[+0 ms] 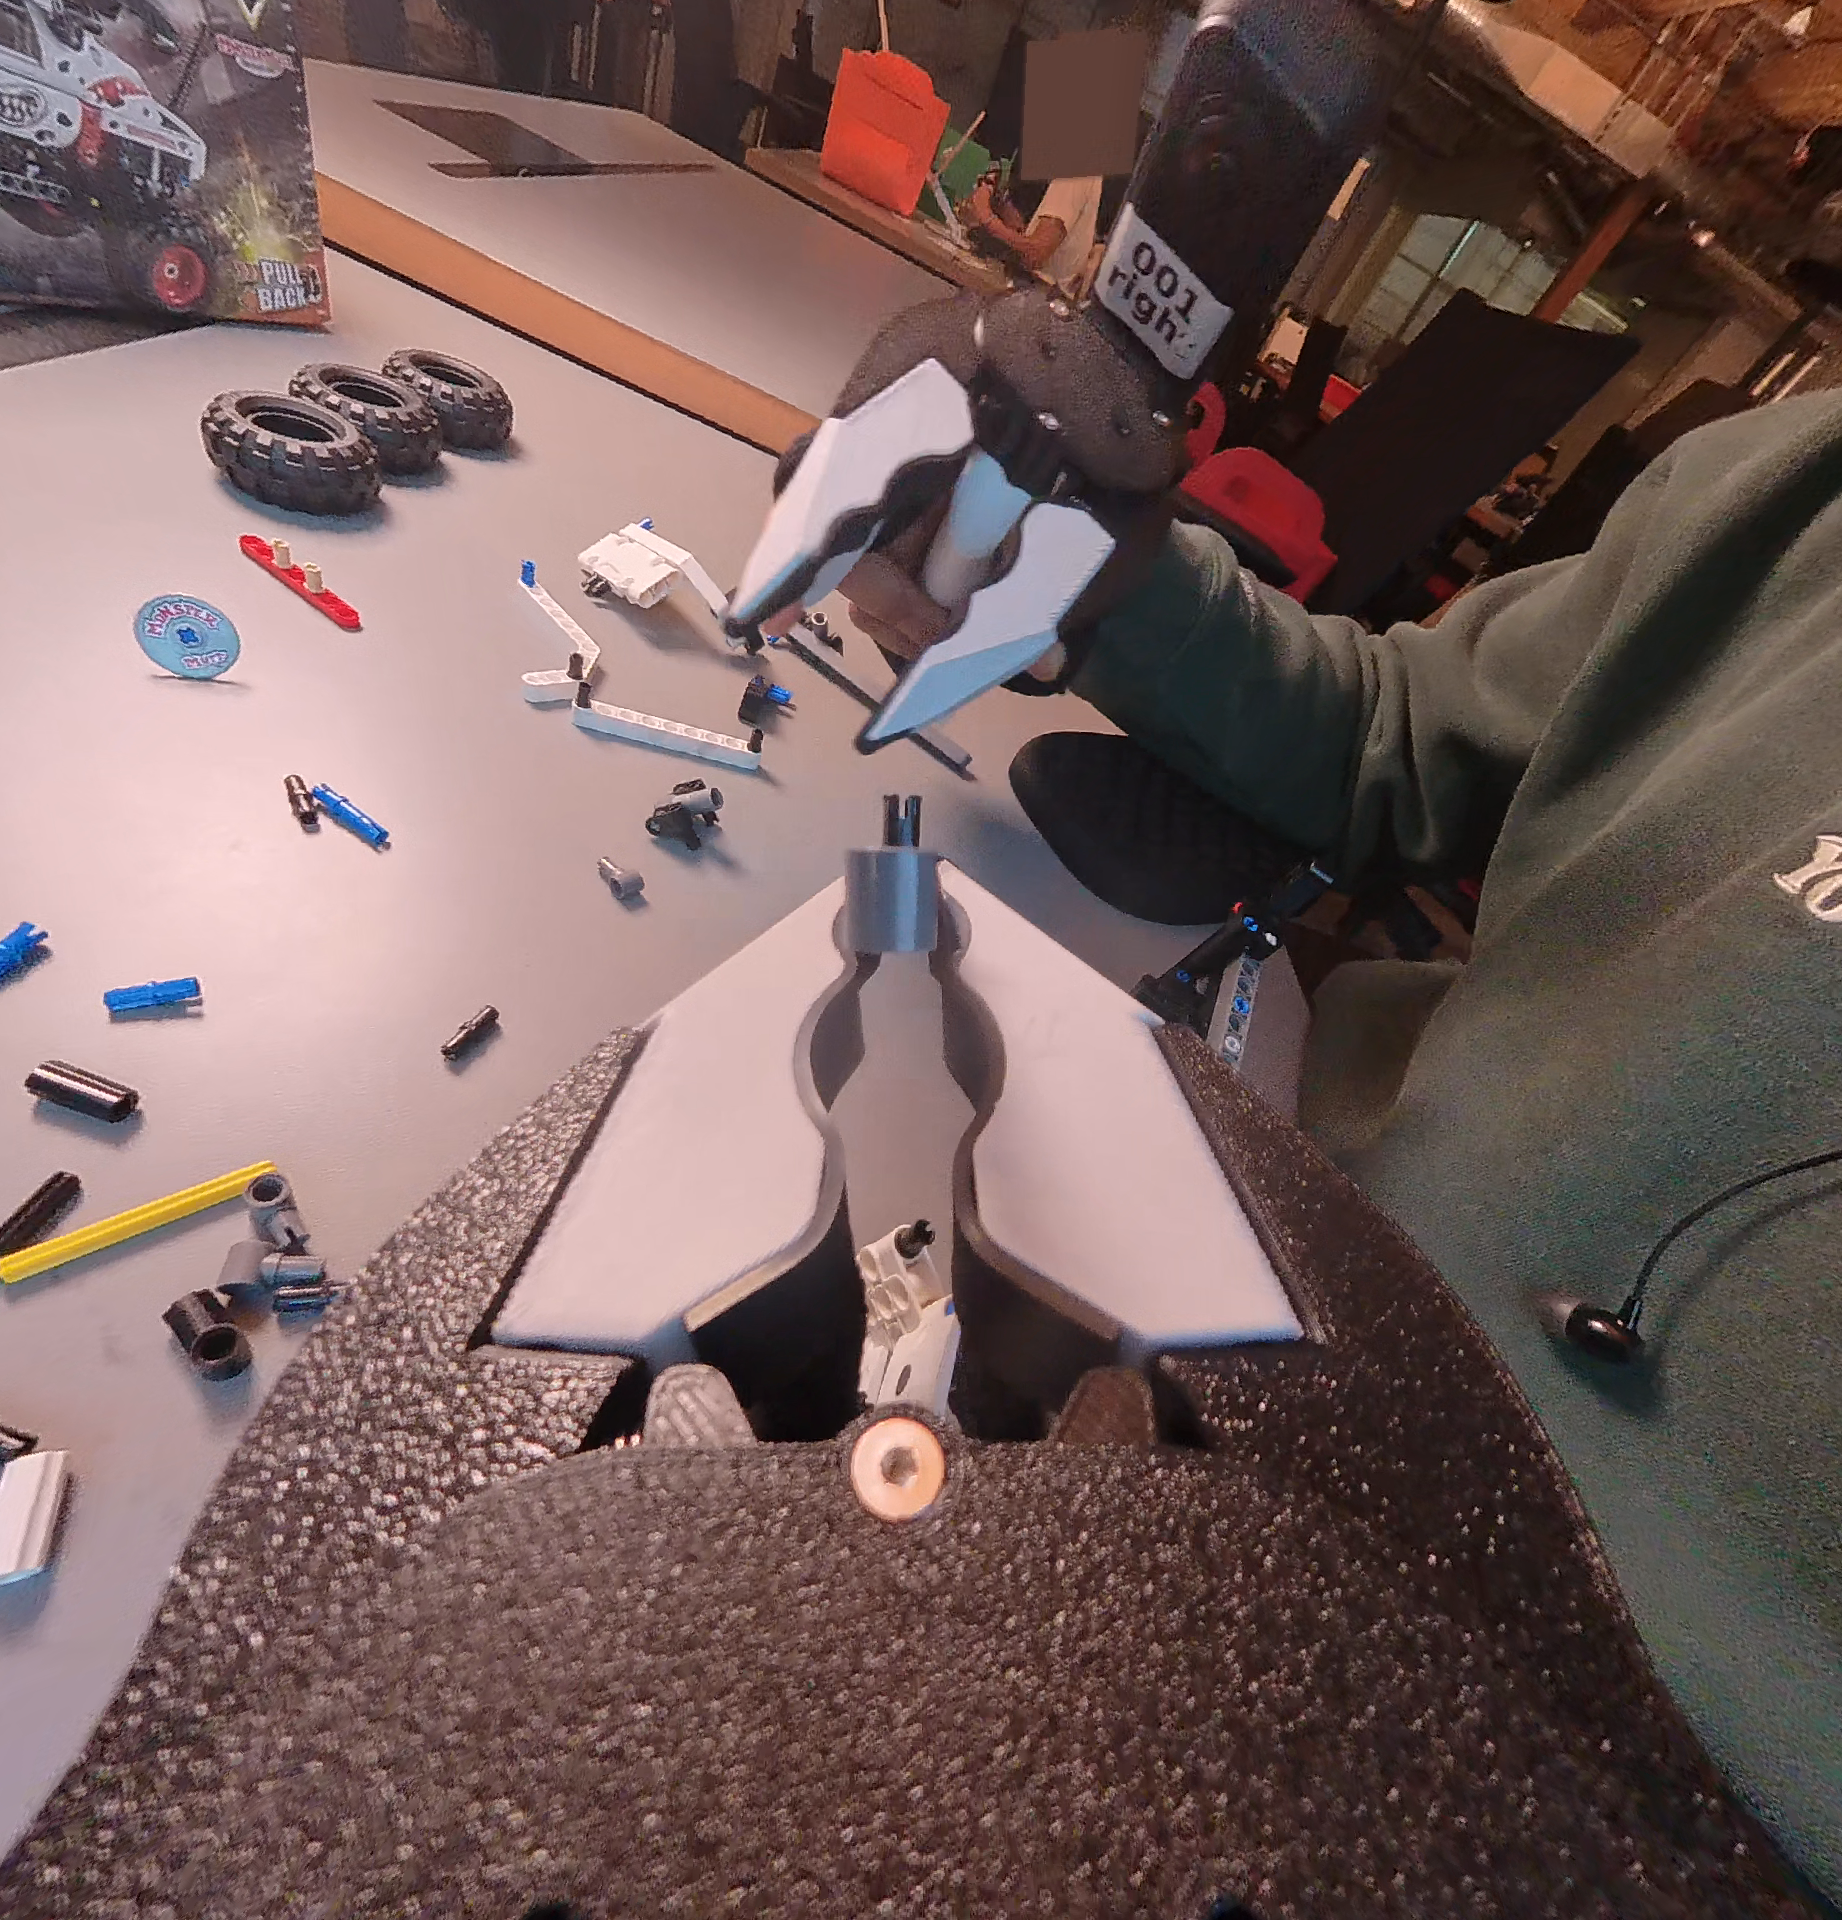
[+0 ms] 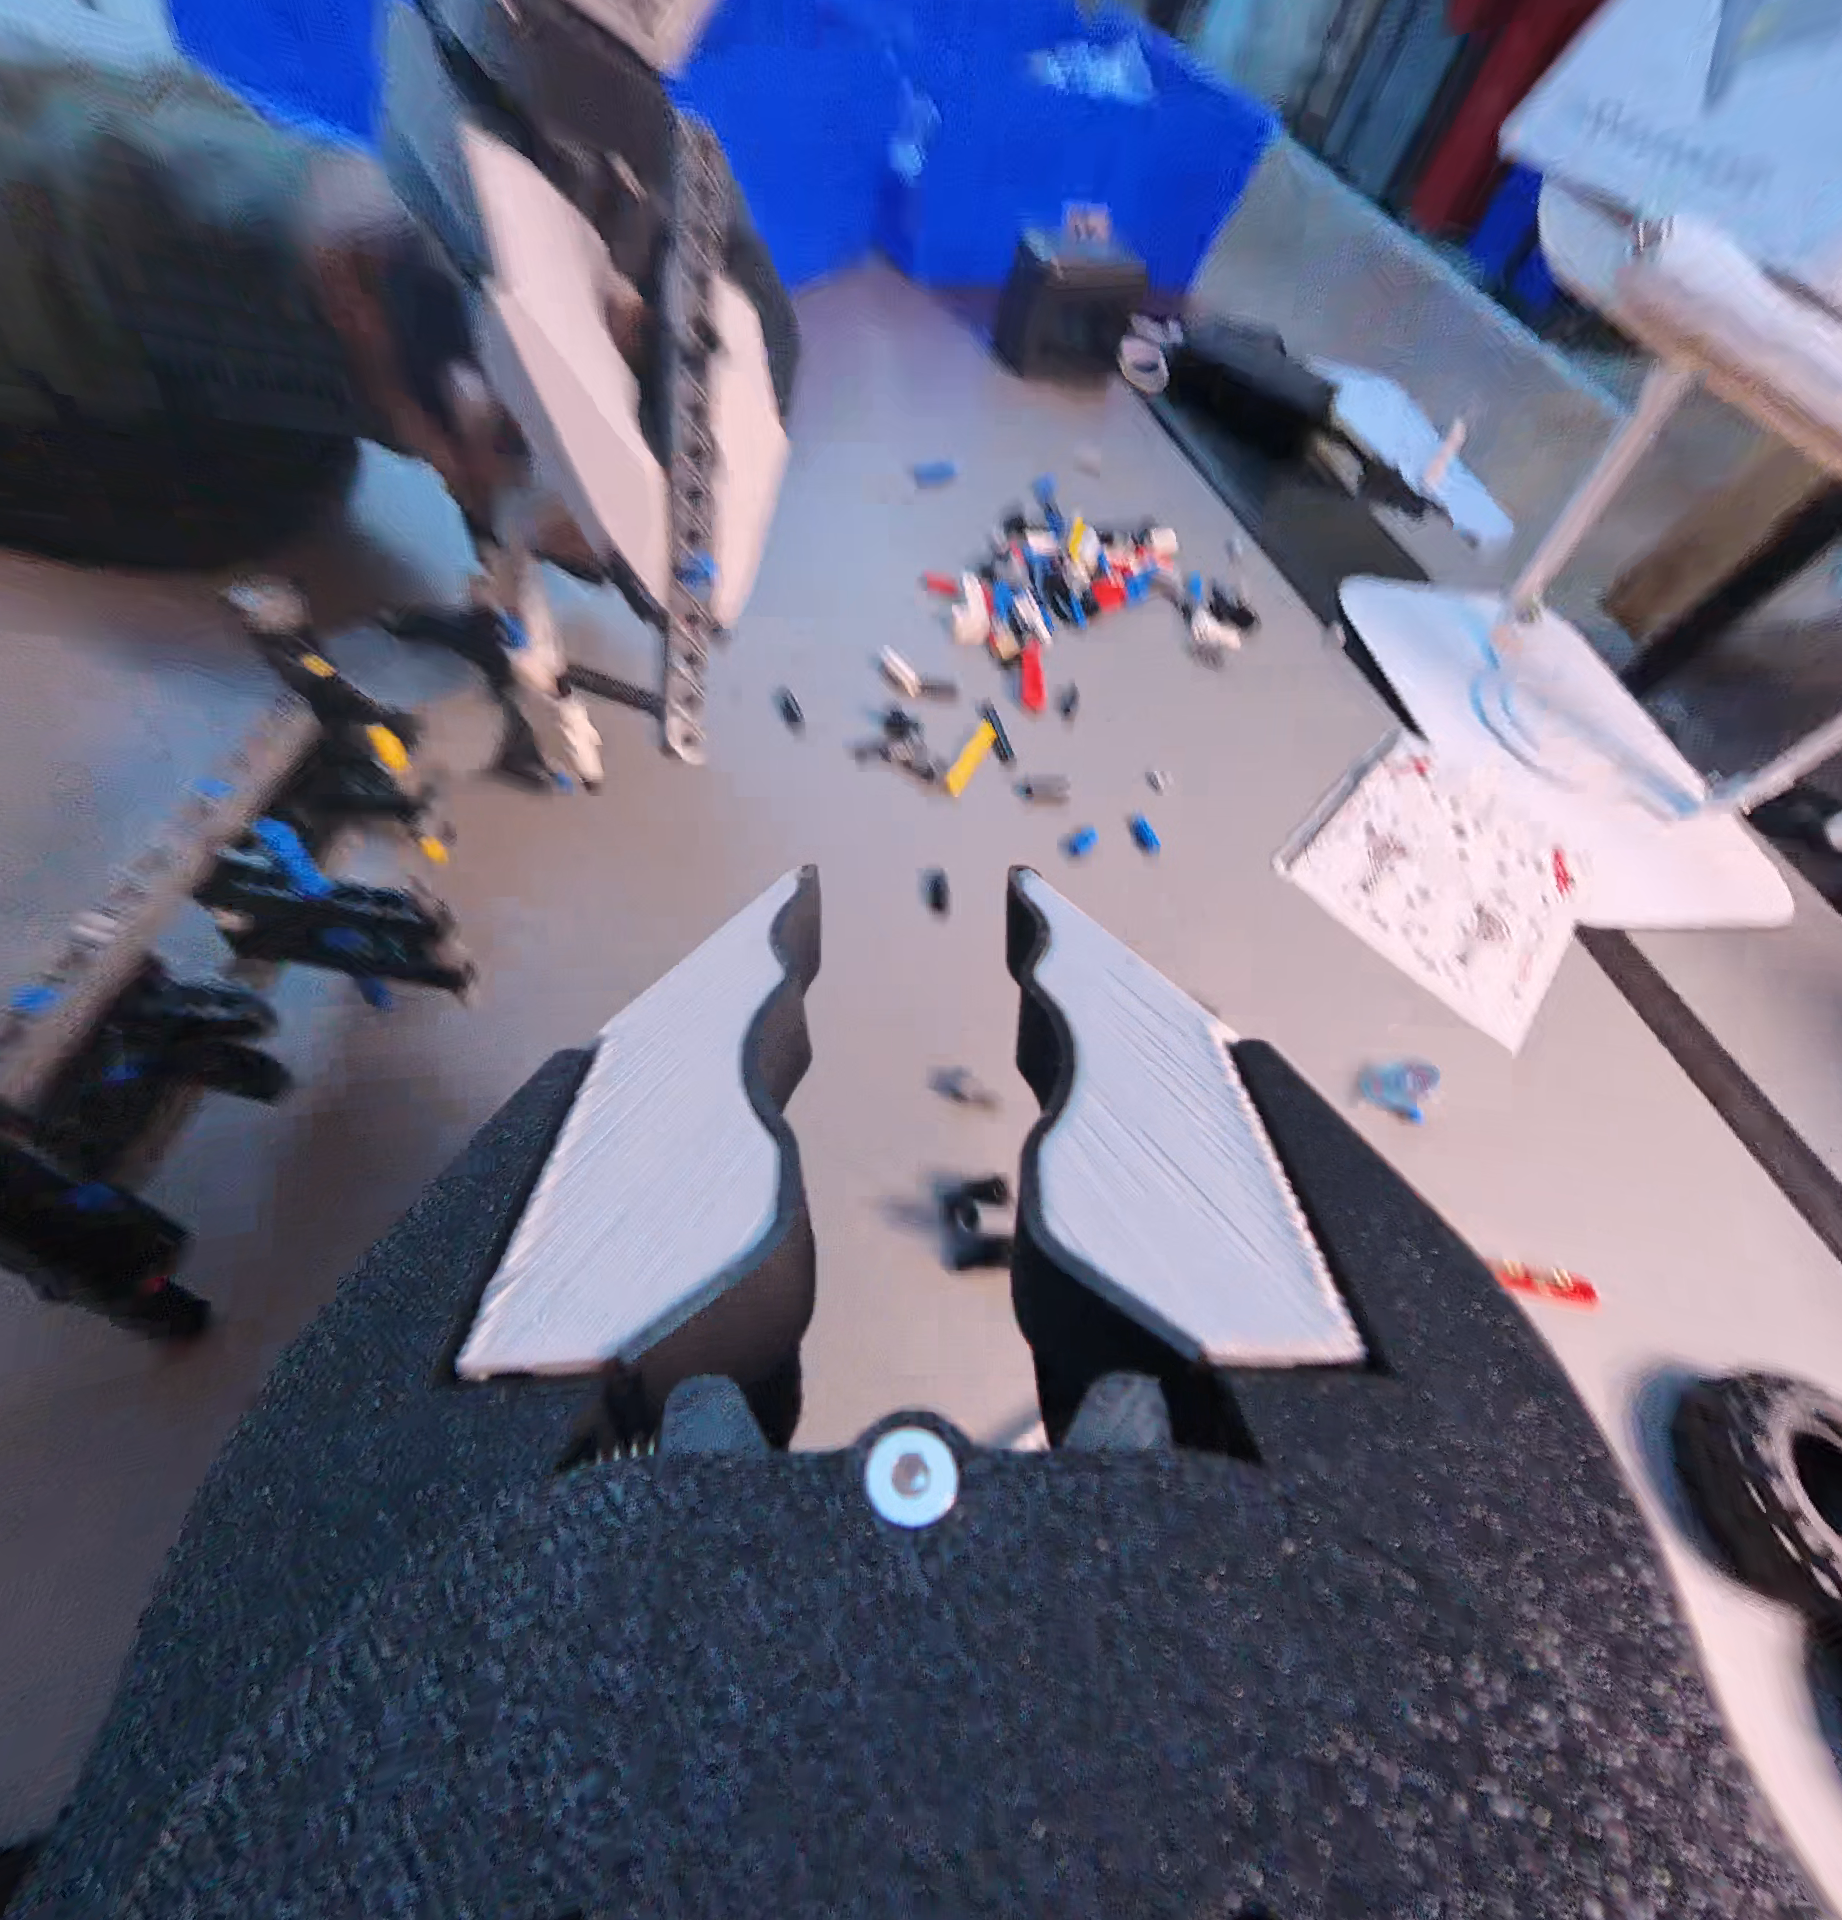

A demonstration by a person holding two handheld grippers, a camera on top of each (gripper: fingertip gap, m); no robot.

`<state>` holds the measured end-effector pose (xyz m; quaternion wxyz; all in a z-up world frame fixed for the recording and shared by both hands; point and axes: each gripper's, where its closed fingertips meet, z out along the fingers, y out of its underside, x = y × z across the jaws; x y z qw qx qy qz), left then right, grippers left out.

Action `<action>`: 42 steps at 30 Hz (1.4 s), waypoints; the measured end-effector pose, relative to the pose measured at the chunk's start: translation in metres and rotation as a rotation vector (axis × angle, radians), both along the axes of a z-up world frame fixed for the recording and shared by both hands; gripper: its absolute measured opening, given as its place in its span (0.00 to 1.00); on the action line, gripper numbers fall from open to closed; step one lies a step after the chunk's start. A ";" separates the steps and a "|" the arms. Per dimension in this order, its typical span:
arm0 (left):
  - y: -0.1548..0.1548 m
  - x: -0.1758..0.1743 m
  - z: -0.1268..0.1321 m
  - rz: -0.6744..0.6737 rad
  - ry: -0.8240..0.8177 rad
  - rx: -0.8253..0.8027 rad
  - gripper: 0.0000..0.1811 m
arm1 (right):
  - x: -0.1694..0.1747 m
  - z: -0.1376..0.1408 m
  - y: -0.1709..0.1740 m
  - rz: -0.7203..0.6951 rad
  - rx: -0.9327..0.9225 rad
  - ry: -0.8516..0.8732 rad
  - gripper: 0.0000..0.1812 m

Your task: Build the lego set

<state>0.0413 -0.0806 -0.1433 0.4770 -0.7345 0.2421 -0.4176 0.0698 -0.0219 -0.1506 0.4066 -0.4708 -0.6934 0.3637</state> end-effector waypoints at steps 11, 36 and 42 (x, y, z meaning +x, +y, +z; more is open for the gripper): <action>-0.005 0.013 0.012 -0.026 -0.092 -0.045 0.04 | -0.021 0.004 -0.063 0.153 0.076 0.077 0.07; 0.001 0.000 0.033 0.073 -0.166 0.049 0.05 | -0.022 0.025 -0.053 0.117 -0.259 0.165 0.05; 0.008 -0.009 0.033 0.129 -0.259 -0.033 0.04 | -0.028 0.023 -0.043 0.036 -0.103 0.215 0.09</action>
